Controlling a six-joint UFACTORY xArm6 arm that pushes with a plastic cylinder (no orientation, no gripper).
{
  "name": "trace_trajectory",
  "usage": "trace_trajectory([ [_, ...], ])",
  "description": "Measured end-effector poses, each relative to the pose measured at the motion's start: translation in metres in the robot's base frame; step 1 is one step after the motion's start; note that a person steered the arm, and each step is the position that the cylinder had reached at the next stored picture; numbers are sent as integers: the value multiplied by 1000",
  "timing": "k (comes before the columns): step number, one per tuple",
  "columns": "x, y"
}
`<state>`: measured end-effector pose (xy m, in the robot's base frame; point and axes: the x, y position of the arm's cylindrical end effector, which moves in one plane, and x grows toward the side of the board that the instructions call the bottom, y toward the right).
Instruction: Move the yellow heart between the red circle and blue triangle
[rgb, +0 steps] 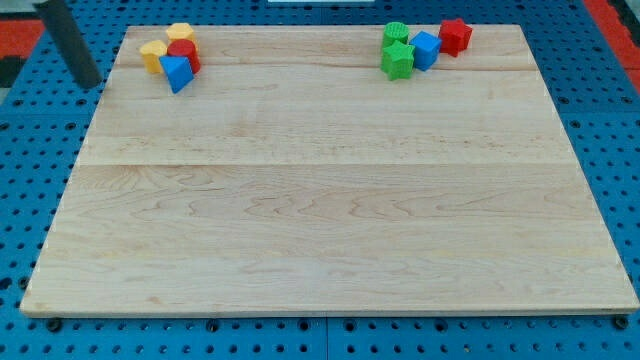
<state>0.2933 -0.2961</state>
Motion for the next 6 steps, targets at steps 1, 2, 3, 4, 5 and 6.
trace_trajectory([
  [1,-29,23],
  [2,-48,30],
  [3,-44,76],
  [4,-33,85],
  [5,-17,91],
  [6,-13,89],
])
